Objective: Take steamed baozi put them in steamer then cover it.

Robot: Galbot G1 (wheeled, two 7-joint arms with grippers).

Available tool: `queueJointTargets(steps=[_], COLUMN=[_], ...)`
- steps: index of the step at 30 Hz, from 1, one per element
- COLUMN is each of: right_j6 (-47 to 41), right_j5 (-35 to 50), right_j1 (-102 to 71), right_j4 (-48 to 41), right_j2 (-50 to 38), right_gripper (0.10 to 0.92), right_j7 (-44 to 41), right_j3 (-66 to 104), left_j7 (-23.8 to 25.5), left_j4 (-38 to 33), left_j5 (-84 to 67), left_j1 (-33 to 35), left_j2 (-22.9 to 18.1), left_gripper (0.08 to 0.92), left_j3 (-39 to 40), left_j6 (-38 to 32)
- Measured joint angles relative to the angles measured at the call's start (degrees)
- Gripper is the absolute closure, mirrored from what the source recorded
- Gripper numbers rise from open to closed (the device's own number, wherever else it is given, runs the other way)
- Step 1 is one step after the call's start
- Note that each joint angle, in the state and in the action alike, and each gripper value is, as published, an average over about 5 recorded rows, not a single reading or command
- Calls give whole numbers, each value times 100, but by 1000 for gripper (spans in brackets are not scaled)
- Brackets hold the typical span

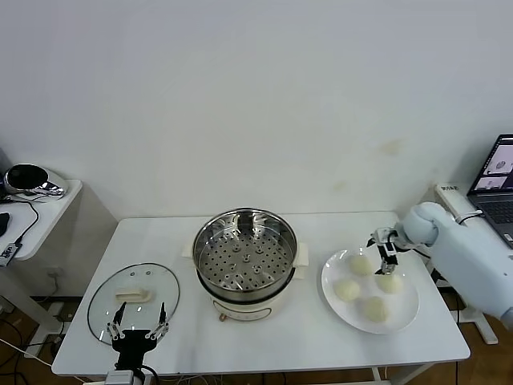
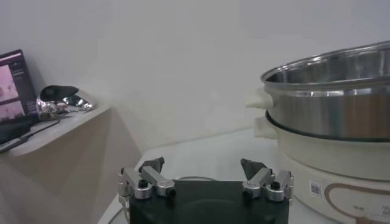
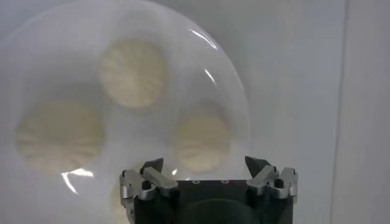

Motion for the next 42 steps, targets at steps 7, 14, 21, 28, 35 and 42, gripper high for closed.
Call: queueJointTargets(steps=[7, 14, 21, 28, 35, 42], right_j6=[-13, -12, -3, 9, -5, -110], right_j5=[-83, -125, -175, -181, -48, 439], right_j1=[22, 21, 6, 12, 135, 593], right_j4=[-179, -292, -353, -356, -205, 293], right_j2=[124, 217, 263, 271, 175, -117], right_gripper=[203, 239, 383, 475, 491, 491], right_j7=[1, 34, 60, 74, 39, -39], right_j3=[-86, -104, -99, -108, -225, -534], left_j7=[0, -2, -5, -8, -7, -1], left_j4=[-1, -20, -43, -81, -77, -44], left_j5=[18, 41, 70, 88, 89, 48], left_j1=[9, 26, 50, 58, 35, 27], left_j2=[-11, -25, -39, -46, -31, 0], left_gripper=[177, 177, 177, 177, 177, 177], left_j3=[-7, -6, 6, 20, 28, 41], left_j6=[-7, -14, -20, -22, -19, -17])
